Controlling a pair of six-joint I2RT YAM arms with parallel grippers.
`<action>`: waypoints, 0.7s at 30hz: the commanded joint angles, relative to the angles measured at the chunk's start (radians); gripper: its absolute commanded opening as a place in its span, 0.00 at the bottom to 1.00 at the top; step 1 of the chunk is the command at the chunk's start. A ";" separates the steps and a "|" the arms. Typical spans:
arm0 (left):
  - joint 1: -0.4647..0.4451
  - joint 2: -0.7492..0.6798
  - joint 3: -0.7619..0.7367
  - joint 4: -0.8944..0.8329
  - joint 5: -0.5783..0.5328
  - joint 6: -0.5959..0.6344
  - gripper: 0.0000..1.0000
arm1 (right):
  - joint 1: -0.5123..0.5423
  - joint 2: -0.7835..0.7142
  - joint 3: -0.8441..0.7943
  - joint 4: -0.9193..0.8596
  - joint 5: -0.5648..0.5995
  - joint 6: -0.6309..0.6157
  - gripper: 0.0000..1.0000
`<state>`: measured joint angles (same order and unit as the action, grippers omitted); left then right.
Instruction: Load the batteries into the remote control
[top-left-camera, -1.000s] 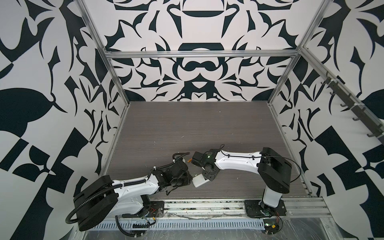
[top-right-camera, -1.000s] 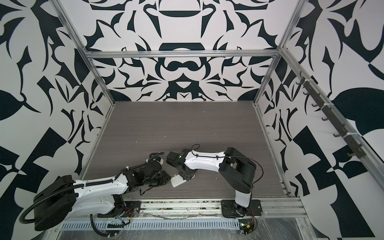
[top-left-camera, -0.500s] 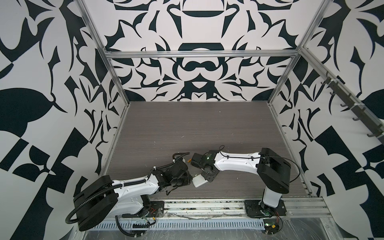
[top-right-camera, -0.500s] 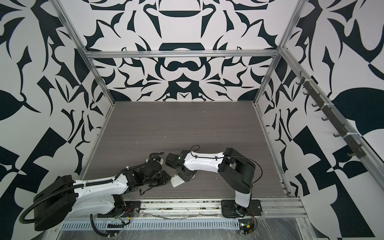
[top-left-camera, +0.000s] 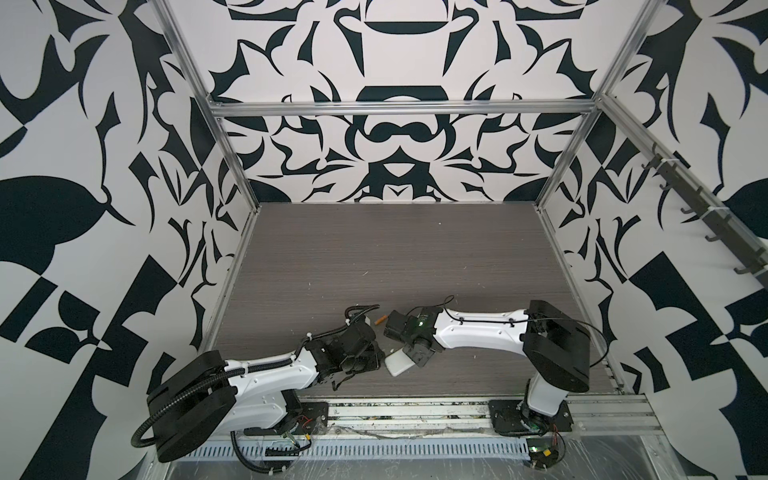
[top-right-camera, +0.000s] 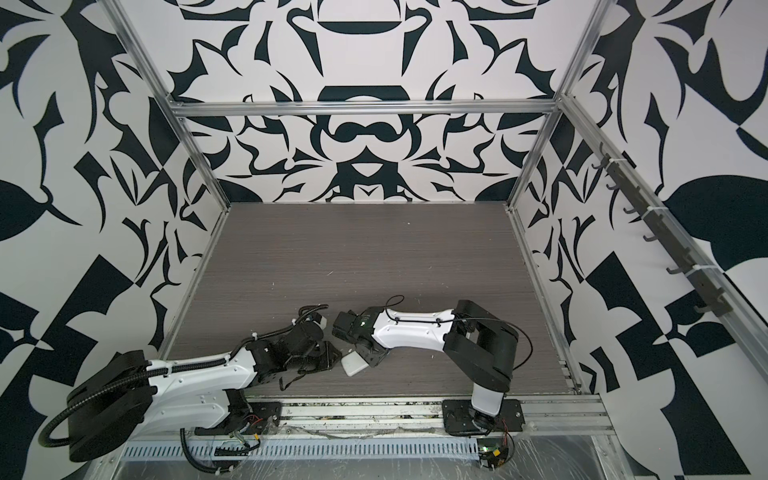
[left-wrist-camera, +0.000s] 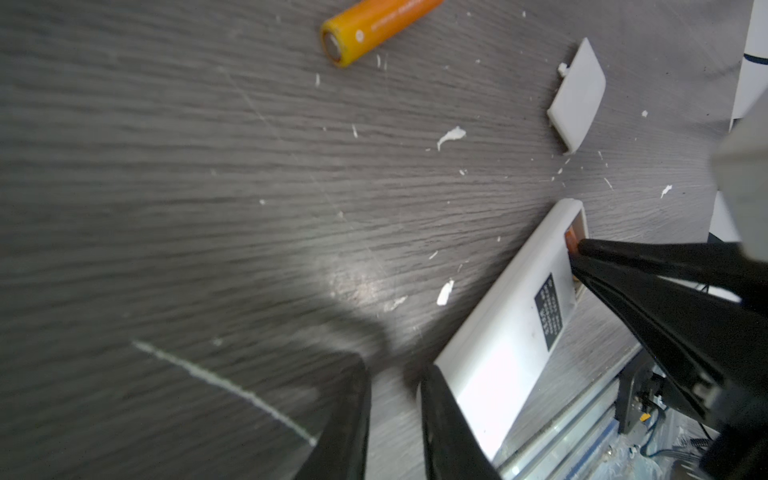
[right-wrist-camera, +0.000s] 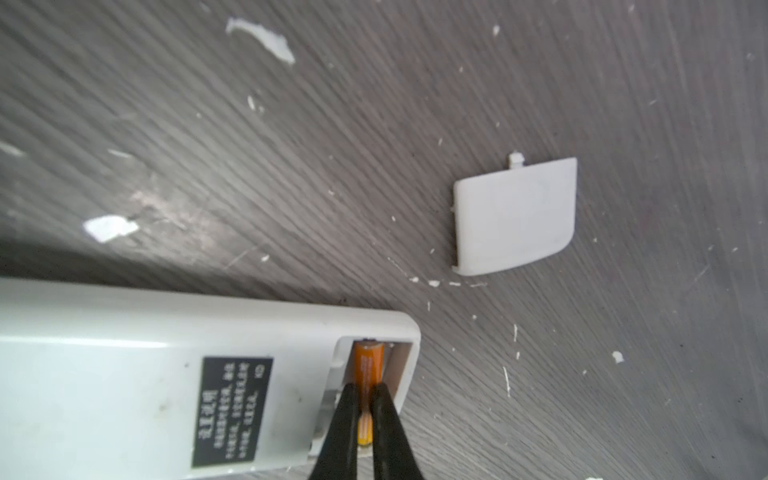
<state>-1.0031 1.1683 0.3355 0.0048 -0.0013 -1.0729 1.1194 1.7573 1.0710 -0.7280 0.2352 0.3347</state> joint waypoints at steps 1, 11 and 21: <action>0.002 0.010 -0.026 -0.037 0.000 0.004 0.26 | -0.007 0.038 -0.019 0.040 -0.101 -0.004 0.13; 0.002 0.011 -0.041 -0.019 0.008 0.001 0.26 | -0.016 0.130 0.041 -0.013 -0.095 -0.082 0.23; 0.002 0.022 -0.038 -0.006 0.010 0.006 0.26 | -0.019 0.147 0.023 0.016 -0.115 -0.117 0.19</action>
<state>-1.0031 1.1728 0.3229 0.0425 0.0044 -1.0729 1.1057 1.8309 1.1511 -0.8185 0.2298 0.2428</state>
